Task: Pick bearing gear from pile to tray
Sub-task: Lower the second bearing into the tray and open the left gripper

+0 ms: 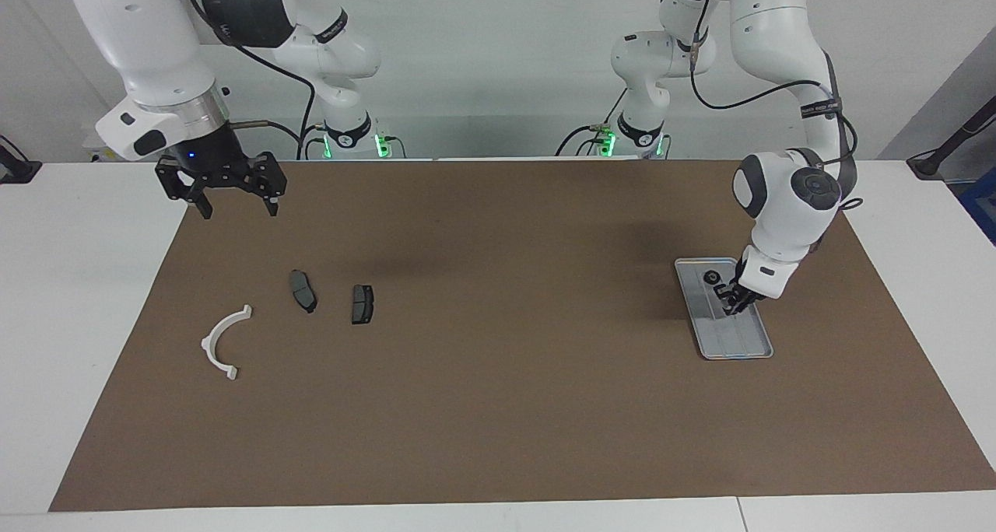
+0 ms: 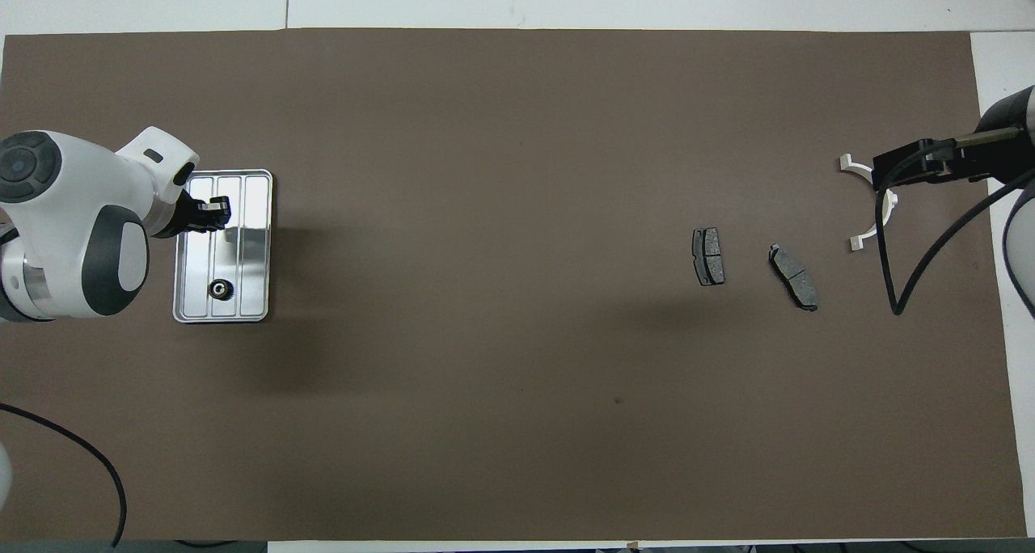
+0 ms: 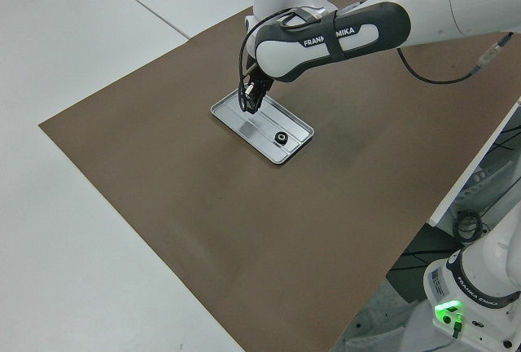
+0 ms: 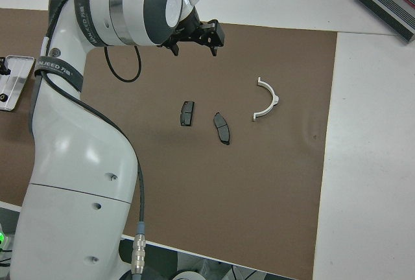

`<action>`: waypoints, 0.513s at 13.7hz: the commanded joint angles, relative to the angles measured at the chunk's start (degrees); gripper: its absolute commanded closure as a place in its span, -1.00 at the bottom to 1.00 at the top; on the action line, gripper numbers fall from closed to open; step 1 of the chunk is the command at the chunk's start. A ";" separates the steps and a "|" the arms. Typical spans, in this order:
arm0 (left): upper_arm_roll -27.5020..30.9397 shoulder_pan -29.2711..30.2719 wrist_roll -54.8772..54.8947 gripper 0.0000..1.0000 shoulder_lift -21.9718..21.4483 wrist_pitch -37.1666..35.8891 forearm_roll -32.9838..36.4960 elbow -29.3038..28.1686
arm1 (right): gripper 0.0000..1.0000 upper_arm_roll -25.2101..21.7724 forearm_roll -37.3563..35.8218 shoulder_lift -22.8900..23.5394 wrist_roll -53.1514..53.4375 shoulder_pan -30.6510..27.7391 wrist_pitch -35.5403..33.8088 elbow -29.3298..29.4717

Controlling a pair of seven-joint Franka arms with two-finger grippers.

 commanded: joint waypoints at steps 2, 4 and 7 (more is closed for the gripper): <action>-0.59 0.78 0.39 1.00 0.80 3.07 -1.47 -0.82 | -1.00 0.55 1.39 0.06 -1.36 -0.98 -0.59 -0.59; -0.59 0.87 0.22 1.00 0.89 4.55 -1.56 -1.70 | -1.00 0.55 1.39 0.06 -1.36 -0.98 -0.59 -0.68; -0.59 0.87 0.04 1.00 0.54 8.07 -1.57 -5.12 | -1.00 0.55 1.39 0.15 -1.36 -0.98 -0.59 -0.68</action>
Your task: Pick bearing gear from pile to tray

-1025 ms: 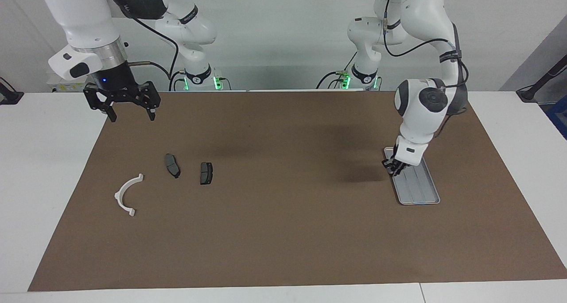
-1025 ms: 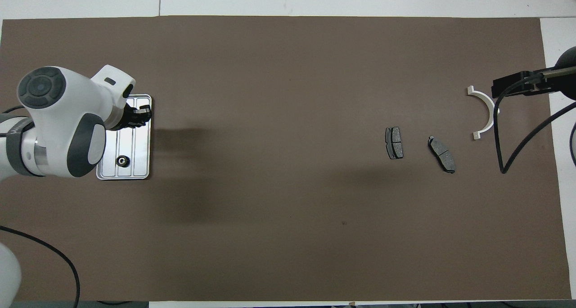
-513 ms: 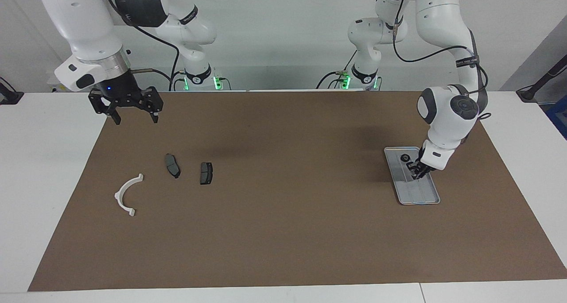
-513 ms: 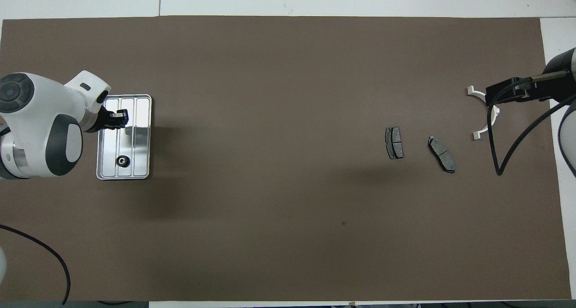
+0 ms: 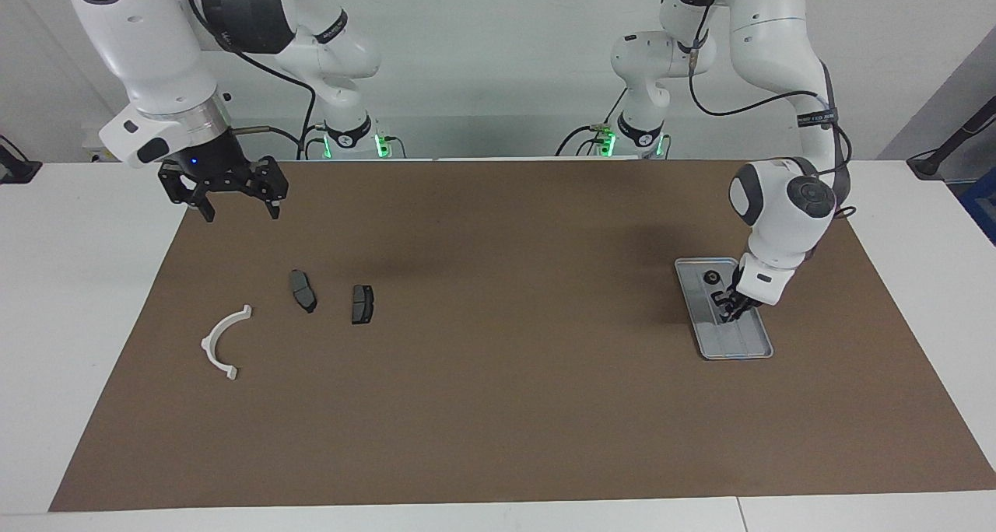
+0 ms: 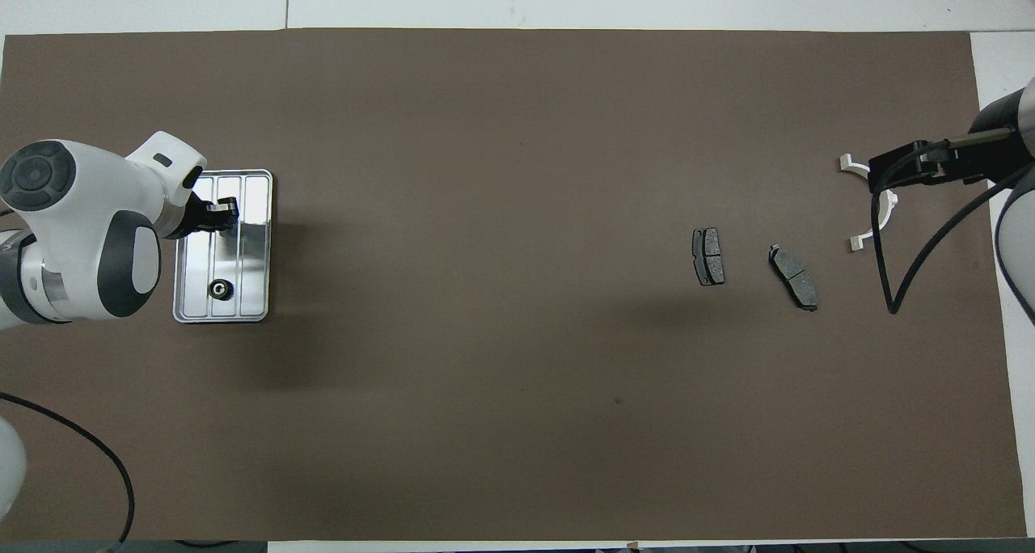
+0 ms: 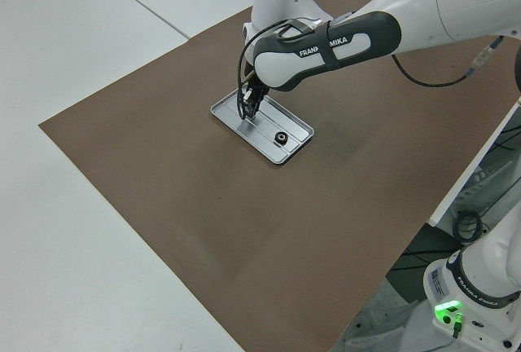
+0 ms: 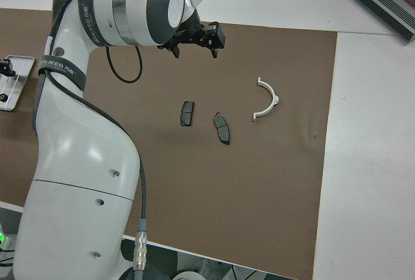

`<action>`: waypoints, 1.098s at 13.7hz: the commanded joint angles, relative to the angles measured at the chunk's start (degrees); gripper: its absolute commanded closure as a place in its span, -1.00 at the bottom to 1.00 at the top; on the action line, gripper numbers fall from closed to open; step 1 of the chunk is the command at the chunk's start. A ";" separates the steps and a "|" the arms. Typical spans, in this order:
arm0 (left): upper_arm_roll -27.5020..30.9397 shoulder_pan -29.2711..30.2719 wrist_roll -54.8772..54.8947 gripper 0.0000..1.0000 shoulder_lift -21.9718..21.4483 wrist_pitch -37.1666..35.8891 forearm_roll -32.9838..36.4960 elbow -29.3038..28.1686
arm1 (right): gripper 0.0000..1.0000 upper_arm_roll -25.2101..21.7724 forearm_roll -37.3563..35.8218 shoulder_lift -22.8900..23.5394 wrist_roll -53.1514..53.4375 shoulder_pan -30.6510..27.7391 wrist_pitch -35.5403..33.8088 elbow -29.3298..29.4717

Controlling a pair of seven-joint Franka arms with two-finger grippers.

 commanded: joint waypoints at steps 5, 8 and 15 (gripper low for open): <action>-0.58 1.01 0.19 -1.00 -2.17 0.66 -0.70 -1.52 | -1.00 0.55 1.39 -0.30 -1.28 -0.89 -1.04 -0.53; -0.22 1.10 0.72 -1.00 -6.92 -15.47 -0.79 8.03 | -1.00 0.55 1.48 -0.30 -1.01 -0.89 -1.04 -0.53; -0.31 0.05 0.89 -1.00 -16.59 -40.65 -0.70 17.74 | -1.00 0.55 1.48 -0.48 -0.49 -0.80 -1.04 -0.27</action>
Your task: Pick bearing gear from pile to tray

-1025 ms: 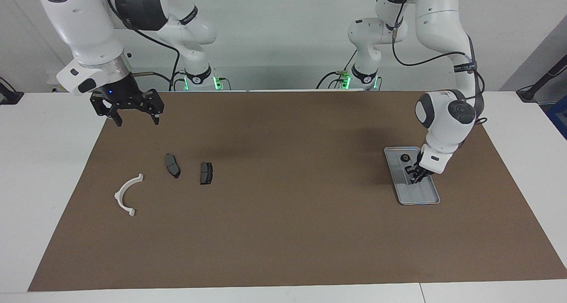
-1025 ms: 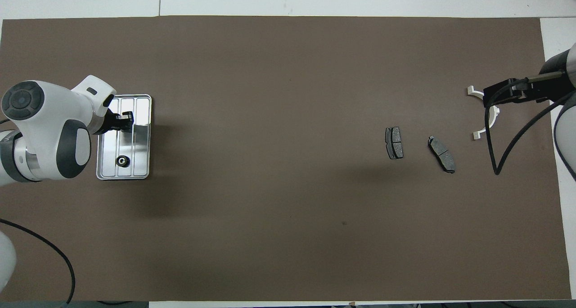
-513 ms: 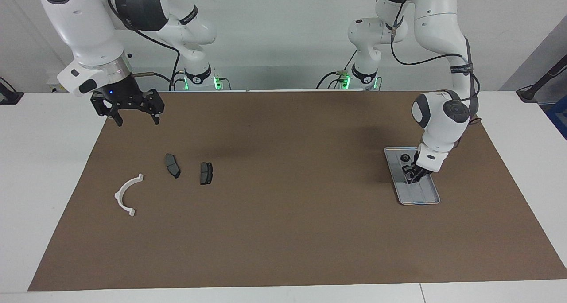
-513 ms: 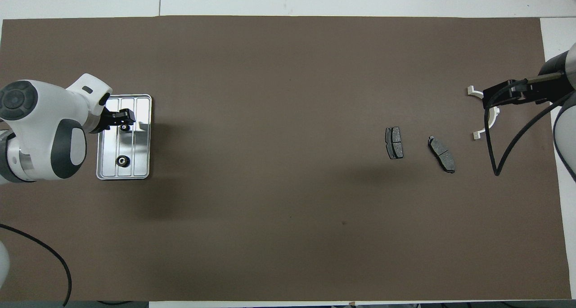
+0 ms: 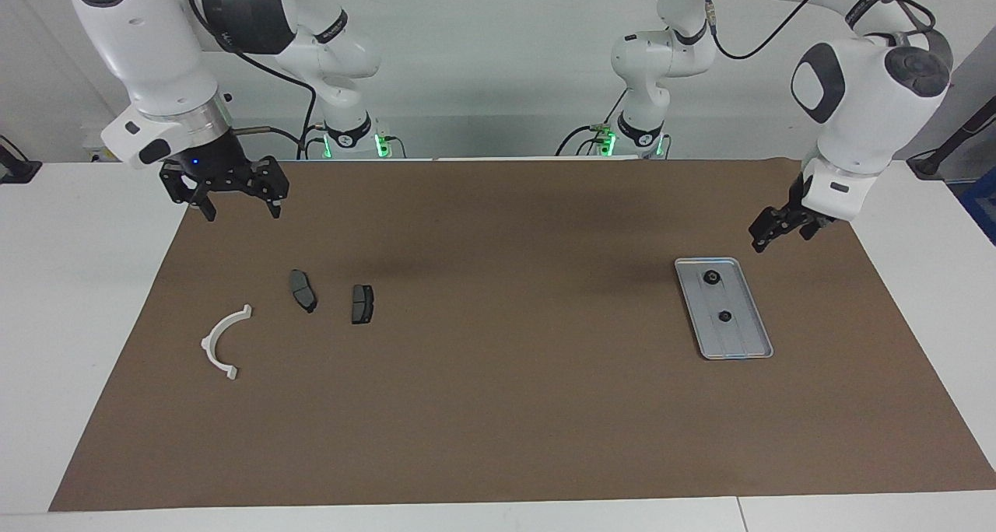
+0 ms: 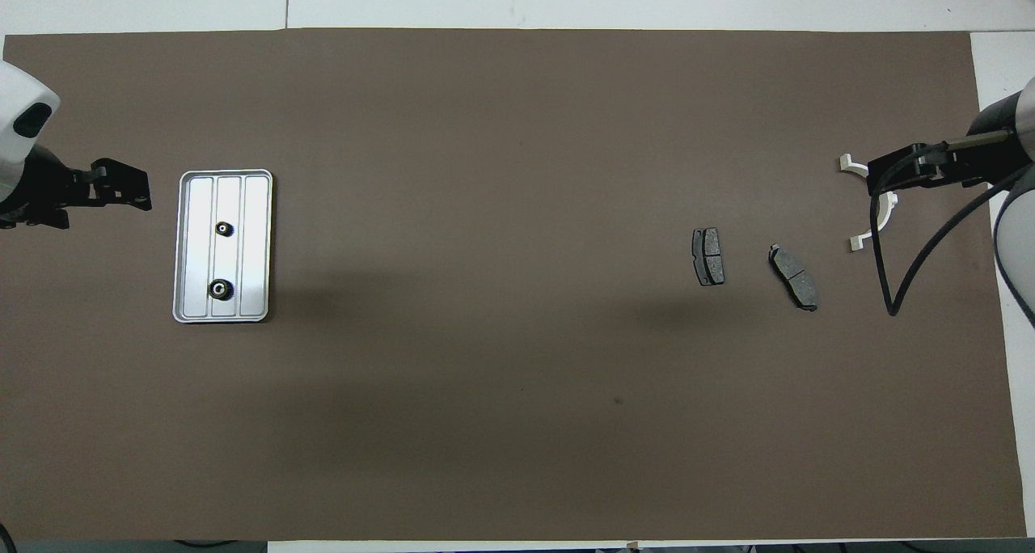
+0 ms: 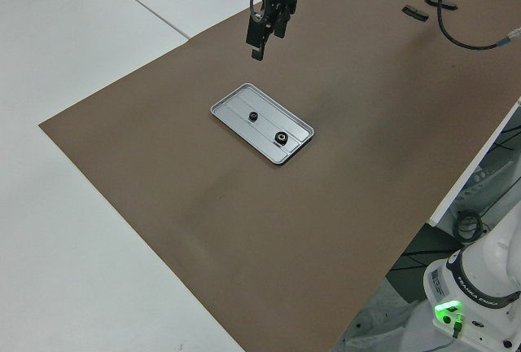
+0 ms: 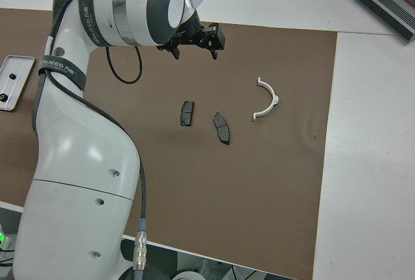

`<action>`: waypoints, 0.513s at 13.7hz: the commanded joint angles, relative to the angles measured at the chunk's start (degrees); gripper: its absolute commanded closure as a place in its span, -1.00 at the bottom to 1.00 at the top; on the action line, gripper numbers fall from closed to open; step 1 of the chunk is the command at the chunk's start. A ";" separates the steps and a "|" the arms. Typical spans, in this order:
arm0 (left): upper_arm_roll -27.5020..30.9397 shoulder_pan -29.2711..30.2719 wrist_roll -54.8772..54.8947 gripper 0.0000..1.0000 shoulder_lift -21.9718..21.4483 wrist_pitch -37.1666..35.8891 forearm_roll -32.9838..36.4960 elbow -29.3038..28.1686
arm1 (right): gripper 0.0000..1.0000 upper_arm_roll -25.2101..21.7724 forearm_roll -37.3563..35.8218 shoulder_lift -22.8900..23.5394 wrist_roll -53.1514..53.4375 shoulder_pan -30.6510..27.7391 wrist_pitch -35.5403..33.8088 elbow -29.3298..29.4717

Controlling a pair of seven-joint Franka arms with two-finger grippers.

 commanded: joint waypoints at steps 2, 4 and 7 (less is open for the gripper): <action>-0.33 0.34 1.05 -1.00 -4.37 -5.25 -0.74 -0.63 | -1.00 0.54 1.48 -0.47 -0.57 -0.72 -0.64 -0.07; -0.16 -0.27 0.96 -1.00 -4.11 -4.73 -1.80 -0.71 | -1.00 0.54 1.48 -0.47 -0.66 -0.72 -0.82 0.02; -0.07 -0.28 1.04 -1.00 -4.55 -4.64 -4.35 -0.97 | -1.00 0.54 1.39 -0.38 -0.66 -0.81 -0.91 0.02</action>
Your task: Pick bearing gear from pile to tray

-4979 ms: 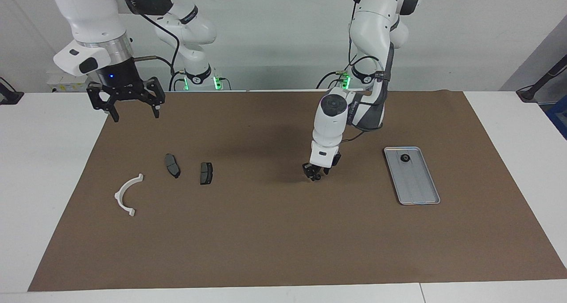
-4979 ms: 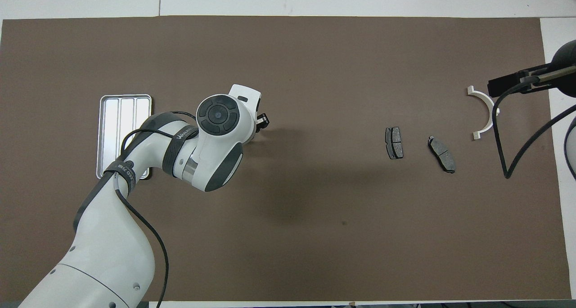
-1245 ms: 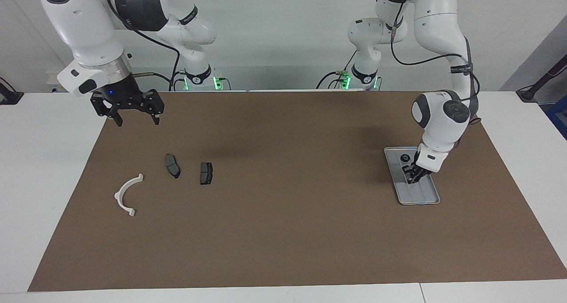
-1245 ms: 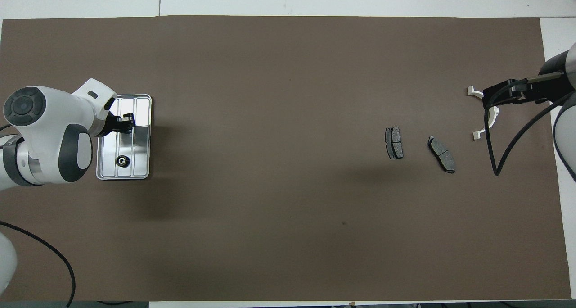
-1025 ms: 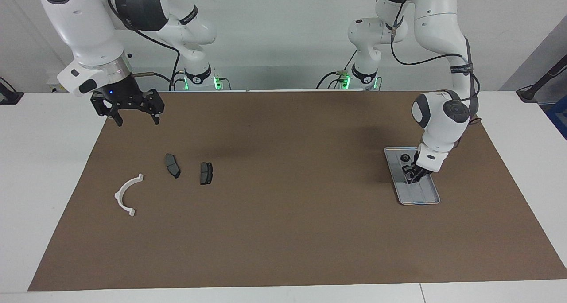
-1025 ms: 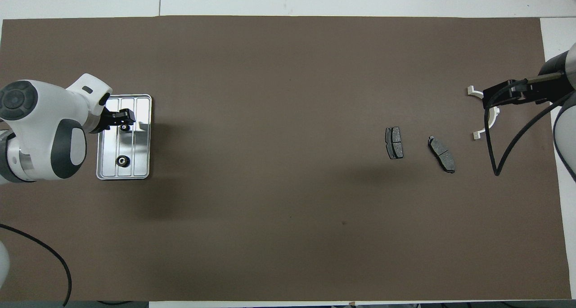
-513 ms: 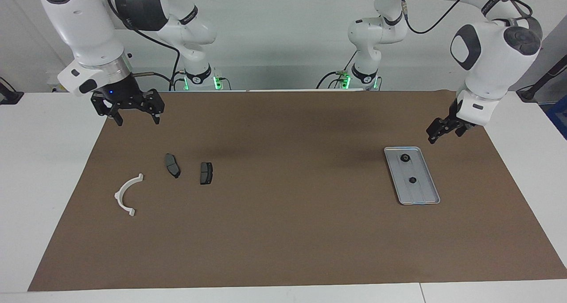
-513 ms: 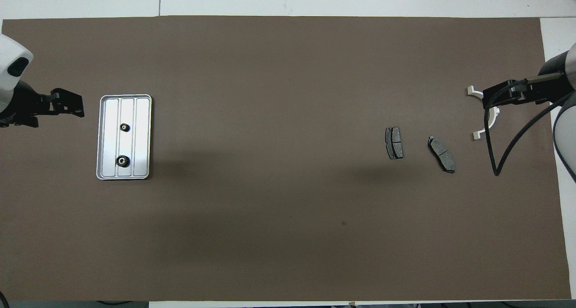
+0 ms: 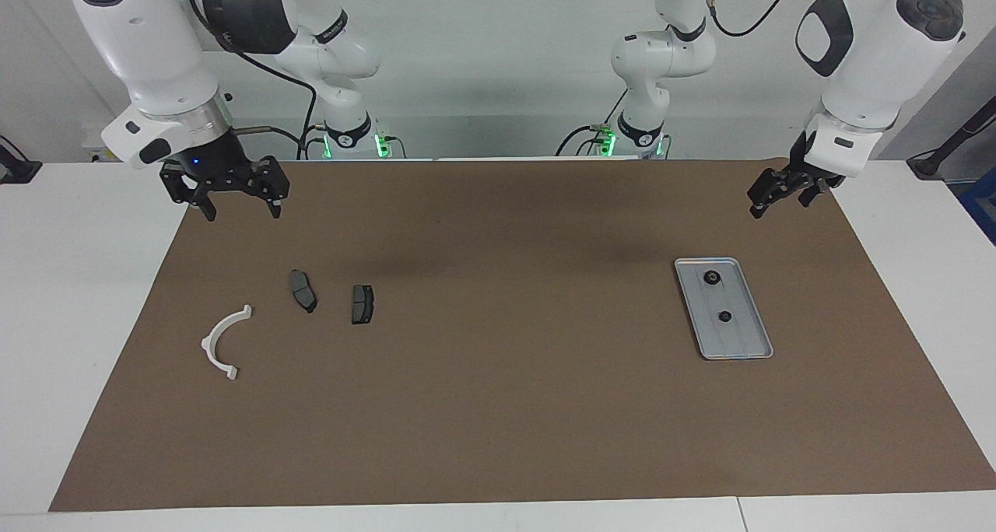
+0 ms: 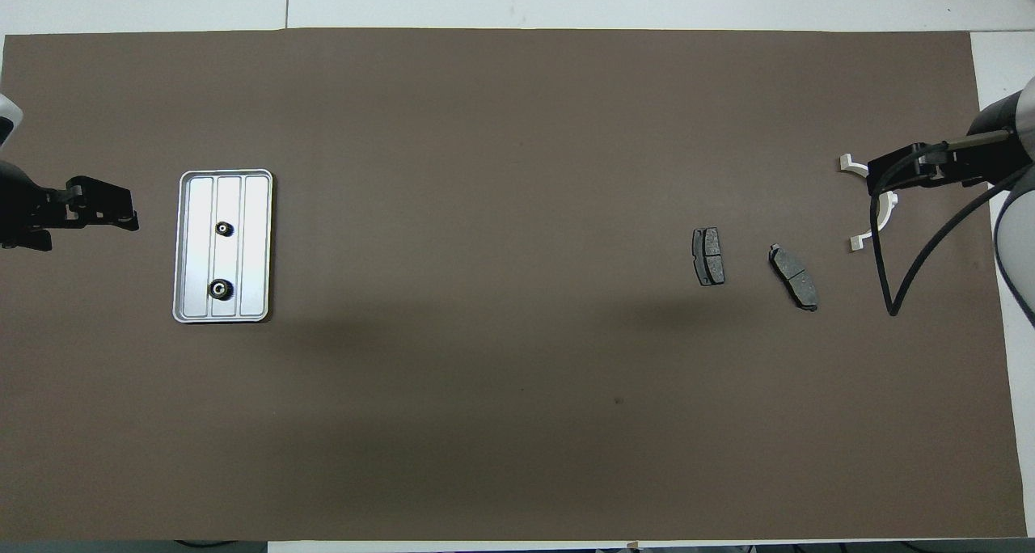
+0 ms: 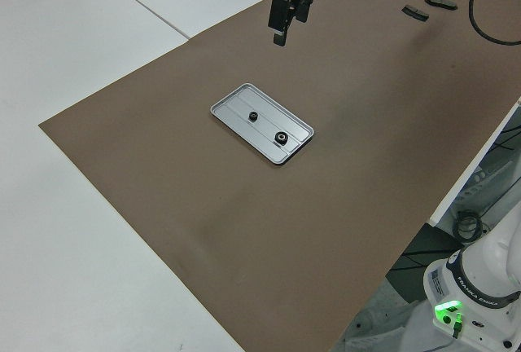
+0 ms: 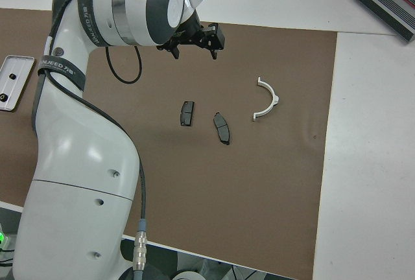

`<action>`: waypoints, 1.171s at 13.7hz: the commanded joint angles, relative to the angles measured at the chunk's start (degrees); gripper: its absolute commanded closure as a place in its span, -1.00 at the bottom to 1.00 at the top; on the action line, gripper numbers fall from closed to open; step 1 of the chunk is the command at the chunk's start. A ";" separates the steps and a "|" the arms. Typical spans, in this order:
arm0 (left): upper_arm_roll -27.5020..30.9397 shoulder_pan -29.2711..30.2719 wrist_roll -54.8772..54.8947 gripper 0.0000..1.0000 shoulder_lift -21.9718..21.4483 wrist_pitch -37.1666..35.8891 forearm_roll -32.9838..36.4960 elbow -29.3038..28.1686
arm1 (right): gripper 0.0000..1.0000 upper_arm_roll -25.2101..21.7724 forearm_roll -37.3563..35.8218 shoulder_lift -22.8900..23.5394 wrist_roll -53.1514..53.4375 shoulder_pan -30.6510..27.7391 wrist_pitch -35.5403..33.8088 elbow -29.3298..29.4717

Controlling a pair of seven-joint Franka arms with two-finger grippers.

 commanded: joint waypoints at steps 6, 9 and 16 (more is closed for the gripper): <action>0.45 -1.91 0.16 -1.00 -2.68 -0.66 -1.40 -0.95 | -1.00 0.50 1.39 -0.27 -0.75 -0.83 -0.82 -0.03; 0.45 -1.73 0.69 -1.00 -2.69 -0.22 -1.40 -0.08 | -1.00 0.50 1.39 -0.27 -0.66 -0.74 -0.82 -0.12; 1.32 -1.73 0.87 -1.00 -3.12 -0.92 -1.31 0.45 | -1.00 0.50 1.39 -0.71 -0.57 -0.48 -0.82 -0.21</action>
